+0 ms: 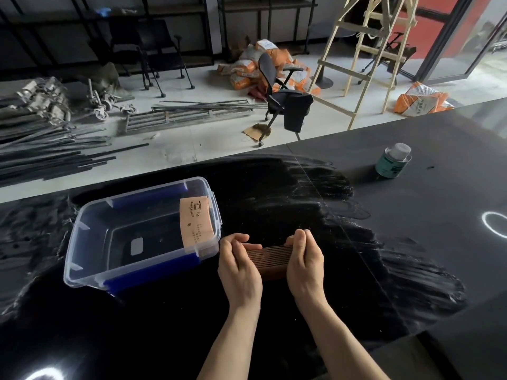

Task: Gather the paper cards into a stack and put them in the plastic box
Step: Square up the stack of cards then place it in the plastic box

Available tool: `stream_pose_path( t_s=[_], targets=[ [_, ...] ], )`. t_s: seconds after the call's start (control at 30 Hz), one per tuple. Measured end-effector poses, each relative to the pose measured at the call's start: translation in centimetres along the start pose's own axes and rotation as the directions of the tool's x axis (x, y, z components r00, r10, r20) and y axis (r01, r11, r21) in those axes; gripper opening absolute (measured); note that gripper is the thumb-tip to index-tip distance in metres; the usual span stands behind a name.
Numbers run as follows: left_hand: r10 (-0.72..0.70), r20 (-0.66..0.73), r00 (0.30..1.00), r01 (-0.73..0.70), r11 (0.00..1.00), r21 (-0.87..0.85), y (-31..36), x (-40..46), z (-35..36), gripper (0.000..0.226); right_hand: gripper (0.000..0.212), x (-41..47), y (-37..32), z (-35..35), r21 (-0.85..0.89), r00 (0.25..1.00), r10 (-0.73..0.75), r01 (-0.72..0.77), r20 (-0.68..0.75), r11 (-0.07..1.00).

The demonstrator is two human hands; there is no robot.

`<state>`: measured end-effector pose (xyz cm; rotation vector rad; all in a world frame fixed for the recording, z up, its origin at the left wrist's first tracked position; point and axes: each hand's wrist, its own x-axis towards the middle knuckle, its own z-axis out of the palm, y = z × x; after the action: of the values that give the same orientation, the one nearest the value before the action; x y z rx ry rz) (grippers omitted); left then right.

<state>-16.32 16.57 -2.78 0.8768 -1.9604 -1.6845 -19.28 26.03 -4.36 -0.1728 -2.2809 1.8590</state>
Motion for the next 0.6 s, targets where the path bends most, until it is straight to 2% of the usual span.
stream_pose_path(
  t_s=[0.1, 0.17, 0.23, 0.27, 0.33, 0.37, 0.43, 0.47, 0.6],
  targets=[
    [0.081, 0.130, 0.988, -0.091, 0.993, 0.074, -0.4, 0.2, -1.0, 0.026, 0.040, -0.2, -0.2, 0.2, 0.000, 1.000, 0.015, -0.015, -0.025, 1.000],
    [0.240, 0.271, 0.932, -0.309, 0.918, 0.248, -0.5, 0.2, -2.4, 0.029, 0.041, -0.2, -0.1, 0.2, 0.015, 0.999, 0.025, -0.024, -0.038, 1.000],
    [0.369, 0.439, 0.819, -0.545, 0.738, 0.397, 0.3, 0.1, -3.9, 0.038, 0.041, -0.4, -0.2, 0.2, 0.034, 0.999, 0.035, -0.034, -0.036, 0.999],
    [0.383, 0.536, 0.752, -0.632, 0.651, 0.420, 1.0, 0.1, -4.4, 0.045, 0.041, -0.4, -0.3, 0.2, 0.044, 0.999, 0.036, -0.035, -0.035, 0.998],
    [0.312, 0.721, 0.619, -0.749, 0.512, 0.422, 2.4, 0.3, -4.6, 0.066, 0.041, -0.5, -0.4, 0.1, 0.068, 0.998, 0.044, -0.042, -0.035, 0.997],
    [0.255, 0.777, 0.575, -0.783, 0.446, 0.433, 2.9, 0.4, -4.5, 0.075, 0.041, -0.5, -0.5, 0.1, 0.077, 0.998, 0.052, -0.049, -0.035, 0.996],
    [0.194, 0.808, 0.557, -0.809, 0.349, 0.473, 3.7, 0.7, -4.0, 0.079, 0.040, -0.4, -0.5, 0.1, 0.082, 0.998, 0.061, -0.059, -0.028, 0.995],
    [0.189, 0.800, 0.570, -0.801, 0.345, 0.489, 4.0, 0.8, -3.9, 0.075, 0.040, -0.4, -0.5, 0.1, 0.079, 0.998, 0.063, -0.061, -0.024, 0.995],
    [0.162, 0.762, 0.627, -0.744, 0.415, 0.523, 4.6, 1.0, -3.5, 0.062, 0.043, -0.3, -0.7, 0.0, 0.085, 0.996, 0.085, -0.083, -0.017, 0.993]
  ],
)
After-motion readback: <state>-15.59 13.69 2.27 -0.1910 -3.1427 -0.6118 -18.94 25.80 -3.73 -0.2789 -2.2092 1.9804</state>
